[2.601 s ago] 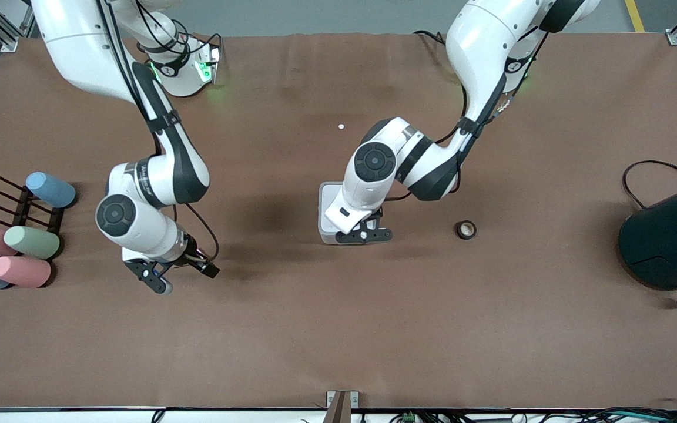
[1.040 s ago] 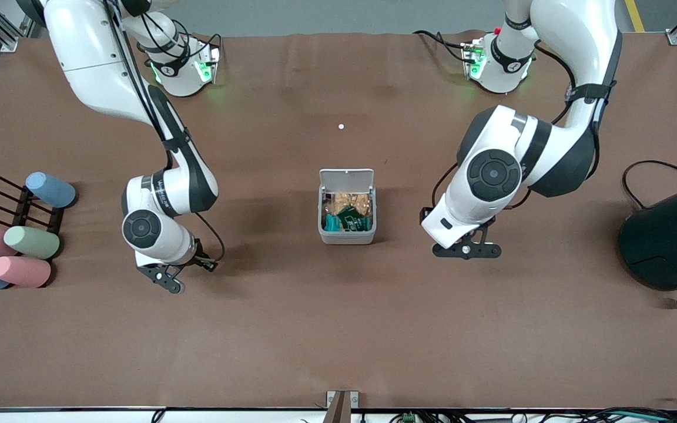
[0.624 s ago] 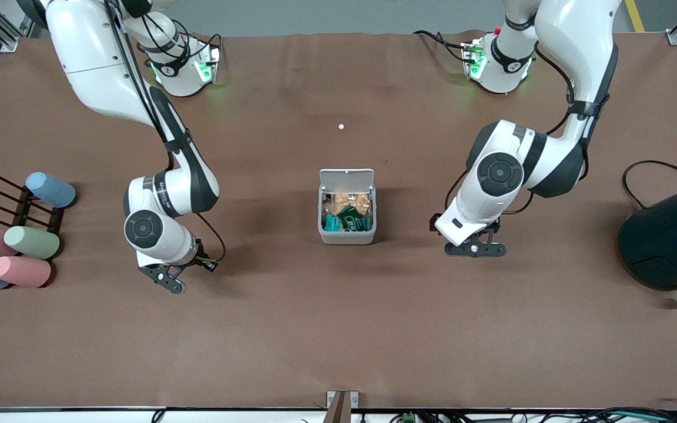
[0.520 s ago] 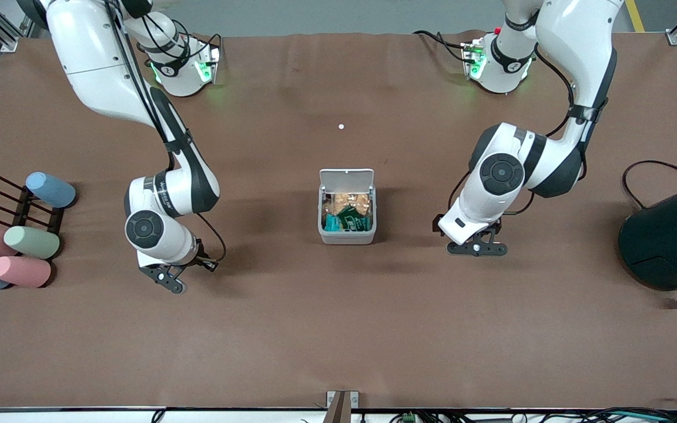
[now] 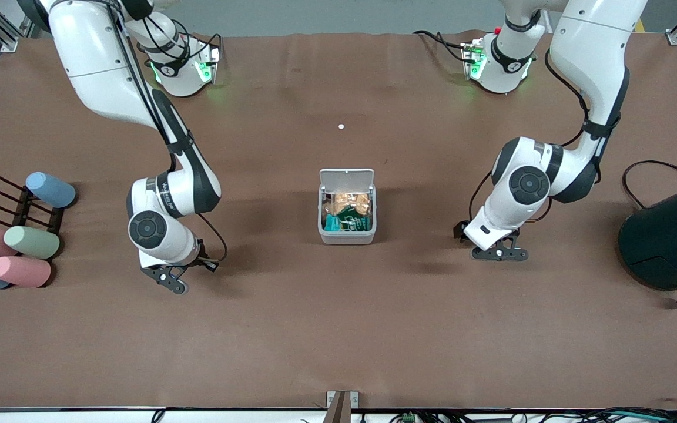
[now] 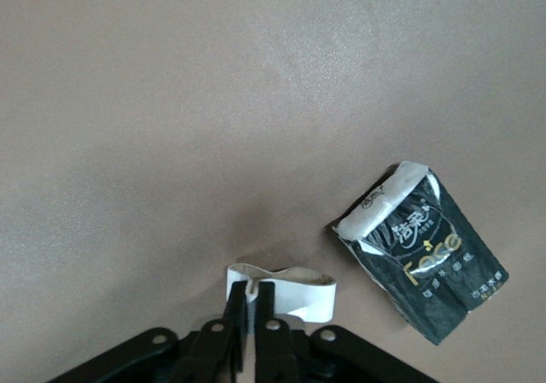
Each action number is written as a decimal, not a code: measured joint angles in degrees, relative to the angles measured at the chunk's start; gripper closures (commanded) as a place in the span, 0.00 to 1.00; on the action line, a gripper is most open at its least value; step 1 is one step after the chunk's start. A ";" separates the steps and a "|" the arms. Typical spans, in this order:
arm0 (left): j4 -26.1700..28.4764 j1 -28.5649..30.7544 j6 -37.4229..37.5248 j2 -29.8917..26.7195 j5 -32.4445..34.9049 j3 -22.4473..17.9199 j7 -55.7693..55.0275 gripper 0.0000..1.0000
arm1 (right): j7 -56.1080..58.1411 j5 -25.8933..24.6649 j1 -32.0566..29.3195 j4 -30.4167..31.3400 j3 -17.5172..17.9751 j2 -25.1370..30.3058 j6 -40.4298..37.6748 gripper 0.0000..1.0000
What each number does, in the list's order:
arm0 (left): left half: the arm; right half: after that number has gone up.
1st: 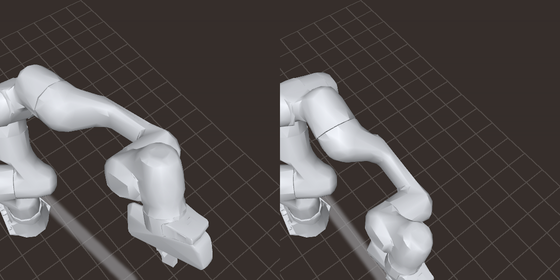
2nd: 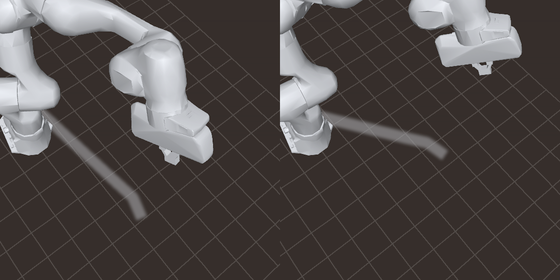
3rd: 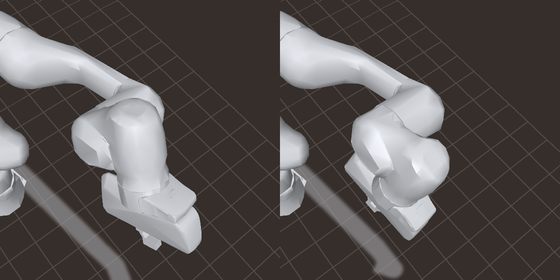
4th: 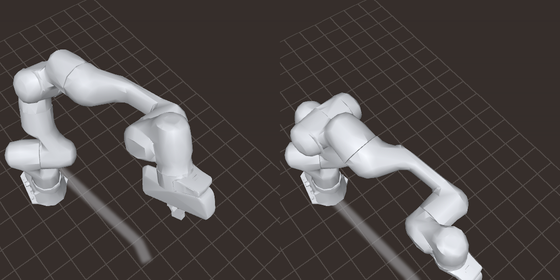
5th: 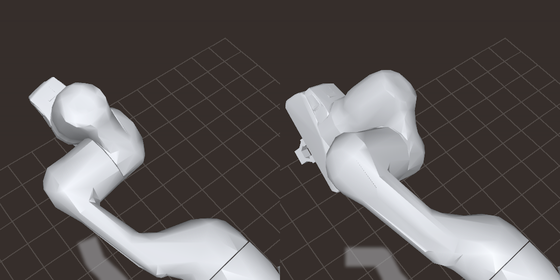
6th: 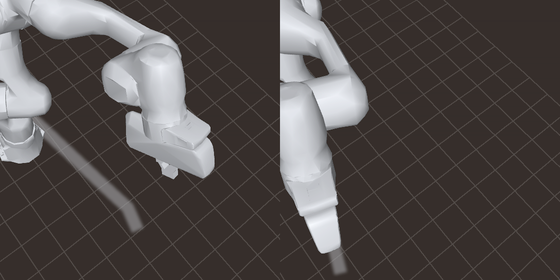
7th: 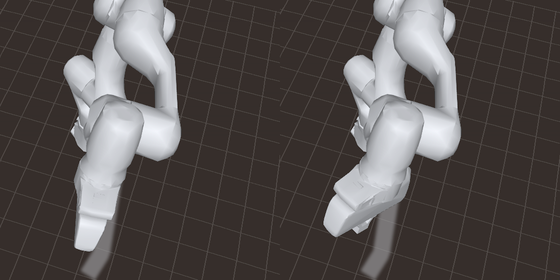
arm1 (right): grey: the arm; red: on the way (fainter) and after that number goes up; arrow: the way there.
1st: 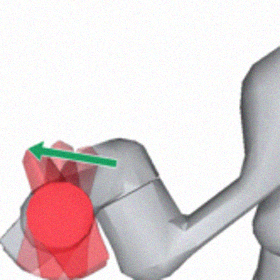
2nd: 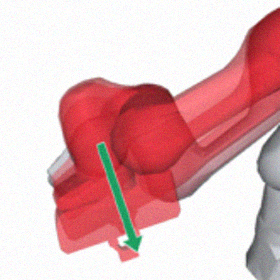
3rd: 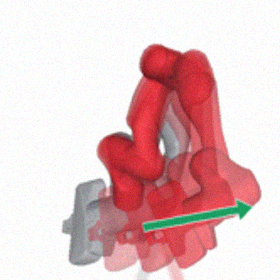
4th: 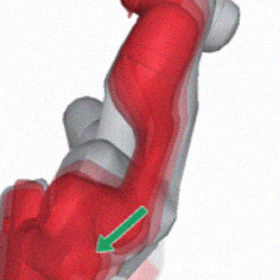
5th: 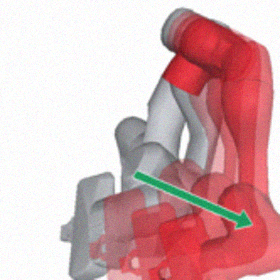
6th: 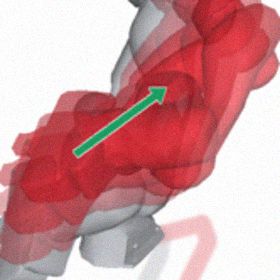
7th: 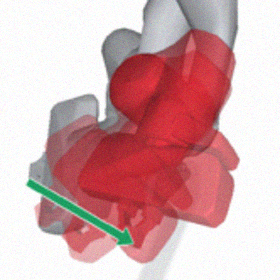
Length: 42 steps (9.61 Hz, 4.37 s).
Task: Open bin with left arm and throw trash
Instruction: 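Grasp the tape roll with the left gripper while the right gripper grasps the paper, then drop the paper into the bin with the right gripper while the left gripper carries tape, then drop the tape into the bin with the left gripper while the right gripper approaches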
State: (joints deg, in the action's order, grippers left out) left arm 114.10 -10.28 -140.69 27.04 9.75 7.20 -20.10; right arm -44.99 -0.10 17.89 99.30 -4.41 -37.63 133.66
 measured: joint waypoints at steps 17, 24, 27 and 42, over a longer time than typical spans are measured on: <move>1.04 1.42 7.13 0.04 -2.23 3.23 -0.04 1.00 | -22.00 11.96 21.73 -12.90 6.24 6.60 -2.25 0.96; -15.01 0.47 24.61 -3.26 -7.43 9.48 -0.80 1.00 | -16.90 11.20 19.80 -13.84 4.78 4.91 -4.47 0.00; -20.32 -3.94 25.06 -1.71 -8.49 9.86 -7.63 1.00 | 1.45 8.78 13.89 -13.00 4.26 6.29 -12.74 0.00; -33.11 -17.72 25.03 11.83 -8.51 9.62 -28.86 0.00 | 48.35 -1.44 -10.21 13.60 3.55 7.42 12.42 0.07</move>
State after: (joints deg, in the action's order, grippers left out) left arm 80.99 -28.00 -115.66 38.86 1.24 16.82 -48.96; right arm 3.36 -1.54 7.68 112.89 -0.86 -30.21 146.07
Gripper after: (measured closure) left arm 0.172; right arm 0.022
